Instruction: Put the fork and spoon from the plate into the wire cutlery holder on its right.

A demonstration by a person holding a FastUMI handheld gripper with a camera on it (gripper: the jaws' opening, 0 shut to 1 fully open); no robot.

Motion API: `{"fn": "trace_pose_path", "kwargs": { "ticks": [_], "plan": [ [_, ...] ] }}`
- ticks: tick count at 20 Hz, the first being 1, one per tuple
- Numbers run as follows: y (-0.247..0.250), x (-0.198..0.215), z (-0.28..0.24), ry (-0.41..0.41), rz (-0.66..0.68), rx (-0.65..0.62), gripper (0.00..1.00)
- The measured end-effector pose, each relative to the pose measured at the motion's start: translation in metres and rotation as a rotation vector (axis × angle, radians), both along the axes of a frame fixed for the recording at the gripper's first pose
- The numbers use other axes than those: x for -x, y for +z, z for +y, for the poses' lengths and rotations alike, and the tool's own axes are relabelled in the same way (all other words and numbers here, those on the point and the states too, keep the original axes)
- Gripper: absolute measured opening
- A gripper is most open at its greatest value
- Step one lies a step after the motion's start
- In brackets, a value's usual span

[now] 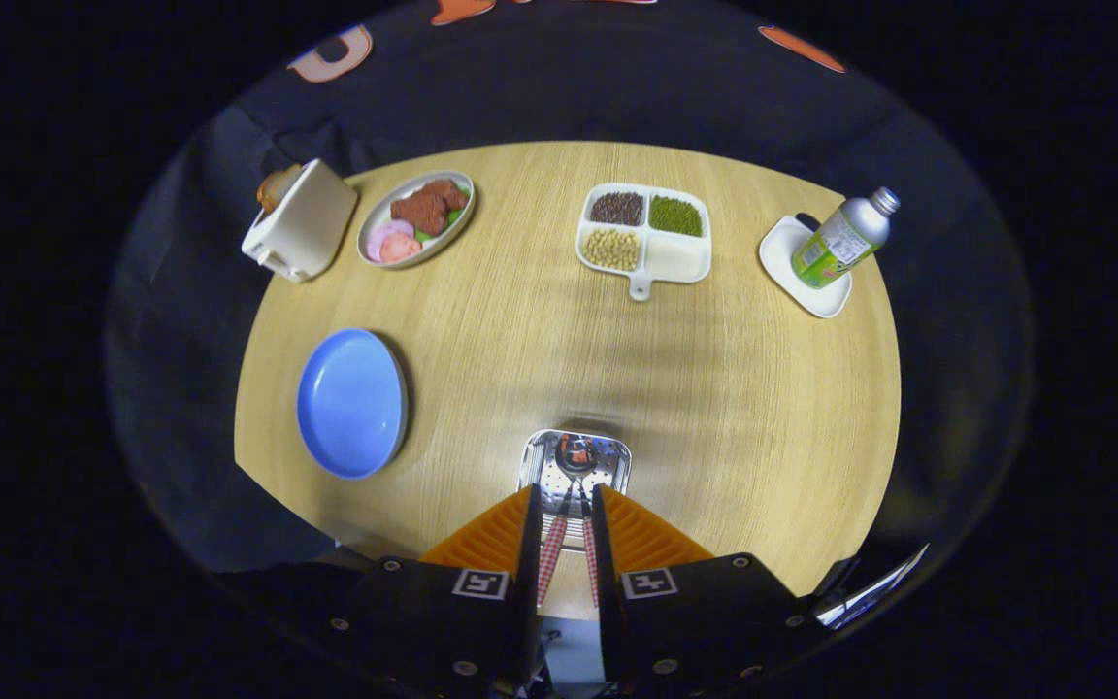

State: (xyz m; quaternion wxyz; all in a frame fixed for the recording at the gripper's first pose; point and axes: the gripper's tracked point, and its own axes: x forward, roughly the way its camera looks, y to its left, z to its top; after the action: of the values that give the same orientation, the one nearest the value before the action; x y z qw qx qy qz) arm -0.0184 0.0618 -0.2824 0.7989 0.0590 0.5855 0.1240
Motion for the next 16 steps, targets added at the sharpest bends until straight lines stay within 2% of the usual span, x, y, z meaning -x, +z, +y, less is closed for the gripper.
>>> {"fn": "trace_pose_path", "kwargs": {
  "ticks": [5, 7, 8, 9, 10, 12, 16],
  "plan": [
    [0.063, -0.032, 0.008, -0.128, -0.364, -0.087, 0.34],
    [0.086, -0.035, 0.011, -0.163, -0.471, -0.105, 0.42],
    [0.098, -0.033, 0.010, -0.177, -0.517, -0.108, 0.53],
    [0.108, -0.034, 0.011, -0.188, -0.567, -0.108, 0.59],
    [0.119, -0.035, 0.011, -0.193, -0.614, -0.097, 0.70],
    [0.145, -0.038, 0.013, -0.203, -0.724, -0.083, 0.84],
    [0.203, -0.046, 0.018, -0.221, -0.947, -0.056, 0.93]
  ]
}}
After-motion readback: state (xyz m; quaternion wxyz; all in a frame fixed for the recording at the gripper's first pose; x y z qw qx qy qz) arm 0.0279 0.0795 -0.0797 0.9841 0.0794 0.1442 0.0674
